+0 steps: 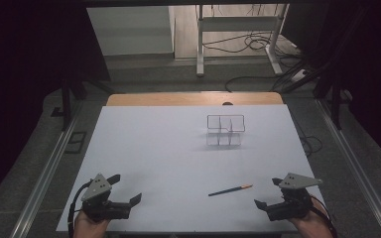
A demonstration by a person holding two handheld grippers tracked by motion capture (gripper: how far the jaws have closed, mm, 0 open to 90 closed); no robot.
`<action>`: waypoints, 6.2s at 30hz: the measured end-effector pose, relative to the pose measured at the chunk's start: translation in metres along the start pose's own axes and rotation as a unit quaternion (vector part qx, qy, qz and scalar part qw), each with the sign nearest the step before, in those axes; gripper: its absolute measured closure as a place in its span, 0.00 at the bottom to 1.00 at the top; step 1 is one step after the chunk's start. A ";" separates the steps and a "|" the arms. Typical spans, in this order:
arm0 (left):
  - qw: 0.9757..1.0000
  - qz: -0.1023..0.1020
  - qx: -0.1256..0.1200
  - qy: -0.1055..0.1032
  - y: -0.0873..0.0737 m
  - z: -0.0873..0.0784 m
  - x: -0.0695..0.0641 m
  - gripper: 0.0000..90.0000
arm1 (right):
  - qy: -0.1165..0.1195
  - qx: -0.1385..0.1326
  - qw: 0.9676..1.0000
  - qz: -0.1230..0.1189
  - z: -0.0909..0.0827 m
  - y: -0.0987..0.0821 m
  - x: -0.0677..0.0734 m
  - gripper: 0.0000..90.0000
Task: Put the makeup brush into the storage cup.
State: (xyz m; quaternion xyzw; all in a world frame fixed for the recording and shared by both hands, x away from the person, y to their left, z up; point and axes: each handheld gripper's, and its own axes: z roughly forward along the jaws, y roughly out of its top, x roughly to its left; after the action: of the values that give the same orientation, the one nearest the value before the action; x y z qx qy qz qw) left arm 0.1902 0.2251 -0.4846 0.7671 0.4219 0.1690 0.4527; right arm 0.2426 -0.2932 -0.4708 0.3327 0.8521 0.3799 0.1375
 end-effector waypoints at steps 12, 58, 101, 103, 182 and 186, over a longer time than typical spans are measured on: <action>1.000 0.005 0.014 0.004 -0.001 0.003 0.000 0.03 | -0.010 0.018 1.000 -0.013 0.008 0.012 -0.002 0.02; 1.000 0.012 0.023 0.013 -0.002 0.005 0.000 0.03 | 0.015 0.130 0.988 -0.084 0.050 0.051 -0.009 0.21; 0.999 0.015 0.027 0.013 -0.002 0.006 0.000 0.03 | 0.066 0.246 0.945 -0.204 0.100 0.074 0.002 0.72; 0.999 0.014 0.027 0.013 -0.002 0.006 0.000 0.03 | 0.069 0.249 0.944 -0.206 0.101 0.073 0.003 0.73; 0.986 0.129 0.057 -0.088 0.044 0.037 -0.033 0.12 | 0.157 0.181 0.949 -0.204 0.065 0.101 0.024 0.92; 0.979 0.153 0.075 -0.107 0.054 0.047 -0.039 0.12 | 0.163 0.179 0.947 -0.212 0.066 0.102 0.030 0.92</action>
State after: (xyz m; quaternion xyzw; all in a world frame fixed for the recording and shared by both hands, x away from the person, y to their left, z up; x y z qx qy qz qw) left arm 0.2241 0.1556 -0.4593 0.8683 0.2600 0.1212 0.4047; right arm 0.2995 -0.1866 -0.4391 0.0977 0.9677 0.2319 0.0124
